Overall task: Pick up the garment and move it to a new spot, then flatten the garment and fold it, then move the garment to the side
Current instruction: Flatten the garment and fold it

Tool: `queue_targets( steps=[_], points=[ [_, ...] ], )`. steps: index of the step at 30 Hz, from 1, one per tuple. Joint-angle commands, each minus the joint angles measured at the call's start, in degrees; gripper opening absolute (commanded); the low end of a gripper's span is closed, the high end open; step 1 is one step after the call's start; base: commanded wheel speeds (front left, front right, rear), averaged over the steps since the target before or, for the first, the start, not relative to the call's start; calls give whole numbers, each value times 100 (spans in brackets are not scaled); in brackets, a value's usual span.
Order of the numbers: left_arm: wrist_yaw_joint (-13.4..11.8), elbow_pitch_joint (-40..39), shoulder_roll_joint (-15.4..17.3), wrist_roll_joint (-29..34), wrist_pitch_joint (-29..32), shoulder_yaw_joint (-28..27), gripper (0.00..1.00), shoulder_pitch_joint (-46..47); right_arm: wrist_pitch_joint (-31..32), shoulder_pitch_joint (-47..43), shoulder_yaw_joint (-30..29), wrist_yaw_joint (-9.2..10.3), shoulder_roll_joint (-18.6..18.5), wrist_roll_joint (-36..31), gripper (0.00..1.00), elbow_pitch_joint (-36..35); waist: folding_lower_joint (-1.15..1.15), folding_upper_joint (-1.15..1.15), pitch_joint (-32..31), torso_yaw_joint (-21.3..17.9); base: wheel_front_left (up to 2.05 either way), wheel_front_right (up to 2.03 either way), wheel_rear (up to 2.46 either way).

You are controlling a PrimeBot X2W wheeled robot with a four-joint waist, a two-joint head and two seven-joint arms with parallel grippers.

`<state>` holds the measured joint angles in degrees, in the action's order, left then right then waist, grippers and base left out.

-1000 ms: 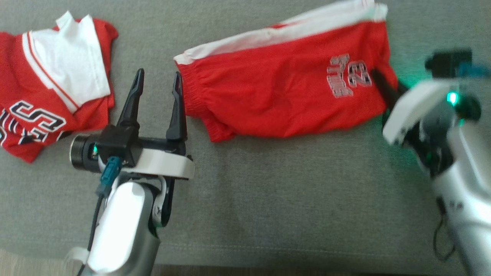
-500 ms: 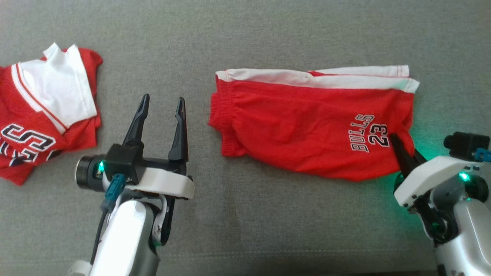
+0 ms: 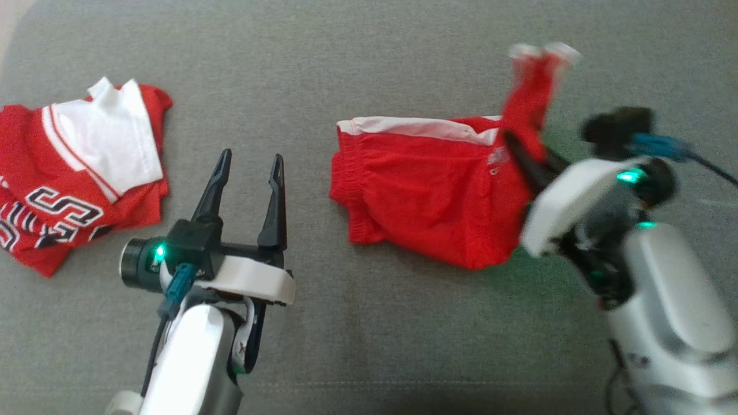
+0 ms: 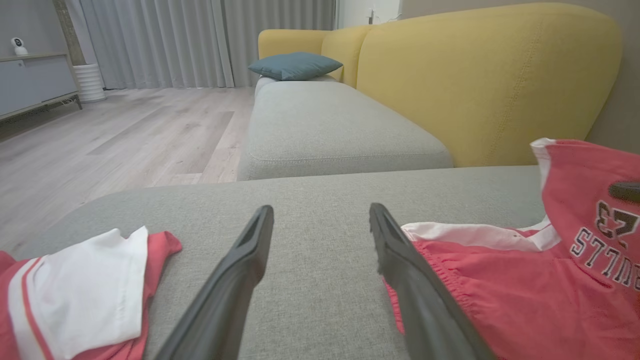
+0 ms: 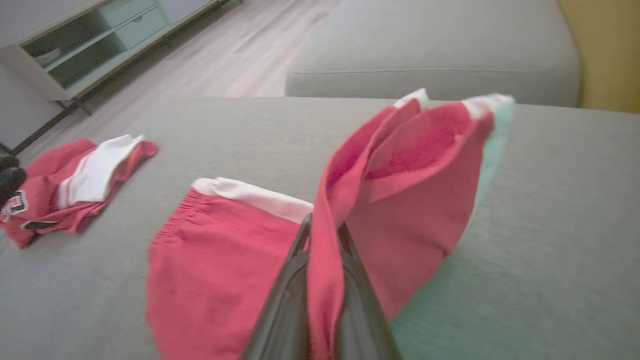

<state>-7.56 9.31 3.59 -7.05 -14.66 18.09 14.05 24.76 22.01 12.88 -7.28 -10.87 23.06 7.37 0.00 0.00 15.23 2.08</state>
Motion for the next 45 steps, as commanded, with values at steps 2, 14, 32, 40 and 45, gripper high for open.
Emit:
queue_targets(
  steps=[2, 14, 32, 40, 45],
  points=[
    [-7, -163, 59, 13, -34, -122, 100, 1, 162, 329, 575, -21, 204, 45, 0, -246, 0, 0, -63, 119, 0, 0, 0],
    [-22, -130, 1, -56, -34, -49, 100, -26, -310, 584, 2163, -21, 722, 502, 100, 871, 0, 0, -48, 532, 0, 0, 0],
    [-116, -147, 84, -5, -34, -253, 100, -183, -2552, -522, 251, -21, 115, -192, 100, -442, 0, 0, -224, 151, 0, 0, 0],
    [-185, -171, 295, 29, -34, -386, 100, -379, -2554, -1551, -1012, -21, 285, -746, 100, -958, 0, 0, -505, -87, 0, 0, 0],
    [-216, -211, 439, 53, 14, -399, 100, -586, -2428, -1940, -1128, -21, 450, -845, 100, -1162, 0, 0, -773, -161, 0, 0, 0]
  ],
)
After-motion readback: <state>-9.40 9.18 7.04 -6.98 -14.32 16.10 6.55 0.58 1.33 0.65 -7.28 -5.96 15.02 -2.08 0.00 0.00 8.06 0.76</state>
